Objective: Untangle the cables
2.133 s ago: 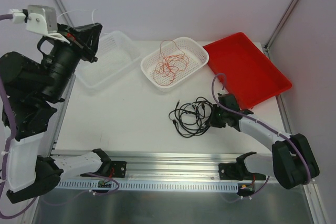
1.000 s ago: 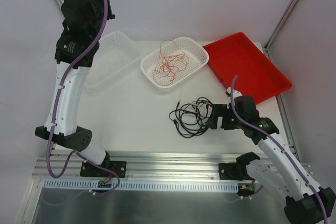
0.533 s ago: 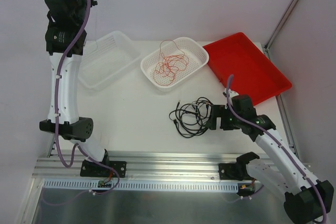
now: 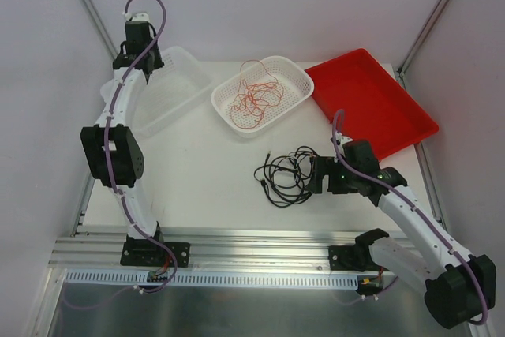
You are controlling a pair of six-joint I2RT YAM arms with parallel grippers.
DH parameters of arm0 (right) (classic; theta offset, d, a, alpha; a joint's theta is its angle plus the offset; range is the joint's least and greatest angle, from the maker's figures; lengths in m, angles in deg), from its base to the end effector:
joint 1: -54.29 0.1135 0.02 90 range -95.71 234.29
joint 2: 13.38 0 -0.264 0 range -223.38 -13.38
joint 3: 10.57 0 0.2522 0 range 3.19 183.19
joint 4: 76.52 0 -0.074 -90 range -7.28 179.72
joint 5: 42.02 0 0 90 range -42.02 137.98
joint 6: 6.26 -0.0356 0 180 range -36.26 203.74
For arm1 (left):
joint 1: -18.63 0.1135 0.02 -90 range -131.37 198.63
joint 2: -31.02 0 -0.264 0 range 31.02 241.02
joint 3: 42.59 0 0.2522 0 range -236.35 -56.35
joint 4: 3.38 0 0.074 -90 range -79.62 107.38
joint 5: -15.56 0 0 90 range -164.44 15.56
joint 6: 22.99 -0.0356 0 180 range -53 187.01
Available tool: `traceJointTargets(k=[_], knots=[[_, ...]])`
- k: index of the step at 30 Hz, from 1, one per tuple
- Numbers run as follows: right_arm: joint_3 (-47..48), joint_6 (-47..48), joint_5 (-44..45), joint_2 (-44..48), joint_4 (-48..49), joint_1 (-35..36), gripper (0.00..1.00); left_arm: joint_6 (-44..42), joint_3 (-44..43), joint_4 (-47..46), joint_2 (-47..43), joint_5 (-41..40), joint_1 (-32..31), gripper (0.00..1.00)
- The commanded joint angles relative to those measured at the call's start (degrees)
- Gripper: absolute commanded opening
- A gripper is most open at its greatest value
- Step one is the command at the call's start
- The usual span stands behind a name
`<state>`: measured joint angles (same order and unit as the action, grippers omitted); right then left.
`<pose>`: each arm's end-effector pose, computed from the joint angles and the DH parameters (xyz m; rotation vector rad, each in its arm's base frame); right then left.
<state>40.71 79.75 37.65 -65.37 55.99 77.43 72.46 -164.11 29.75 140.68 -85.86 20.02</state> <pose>0.1651 0.0775 0.2371 -0.4886 2.3907 0.4327 0.4568 0.0181 0.3744 -0.2472 1.9213 0.1463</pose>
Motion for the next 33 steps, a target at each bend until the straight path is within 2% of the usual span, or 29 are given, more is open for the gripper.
traceJointTargets(k=[1,4,5,9,14,16,19,25,30,33], knots=[[0.8,-0.2,-0.3,-0.7,1.9,0.2,0.99,2.7,3.5,-2.0,-0.9,-3.3,1.2,0.42],[0.4,-1.0,-0.7,-0.7,2.8,0.2,1.00,3.2,7.3,-1.9,-2.5,-4.8,1.3,0.67],[0.4,-1.4,-0.4,-0.7,2.9,0.2,1.00,3.4,8.2,-1.8,-4.4,-4.8,1.3,0.79],[0.8,-1.4,1.2,-1.1,2.3,0.2,0.99,3.7,12.7,-1.8,-10.9,-0.1,1.3,0.99],[2.6,-1.4,2.4,-1.8,2.6,0.2,1.00,8.0,20.2,0.0,-22.8,5.2,1.2,0.99],[3.4,-1.5,3.1,-2.2,2.5,0.2,0.99,11.7,26.8,0.0,-29.5,10.1,0.9,0.99],[5.4,-1.5,4.3,-2.9,2.4,0.2,0.97,16.2,38.0,-0.1,-36.4,13.3,-1.2,0.98],[8.5,-0.7,3.3,-5.8,3.9,0.2,0.83,22.1,57.4,-0.1,-52.8,15.6,-16.4,0.98],[10.8,0.5,2.9,-8.8,5.0,0.9,0.66,30.2,69.2,0.0,-58.8,17.3,-25.5,0.98],[12.2,1.2,2.9,-11.0,6.2,1.4,0.55,33.5,72.3,-0.1,-59.2,15.9,-32.1,0.99]])
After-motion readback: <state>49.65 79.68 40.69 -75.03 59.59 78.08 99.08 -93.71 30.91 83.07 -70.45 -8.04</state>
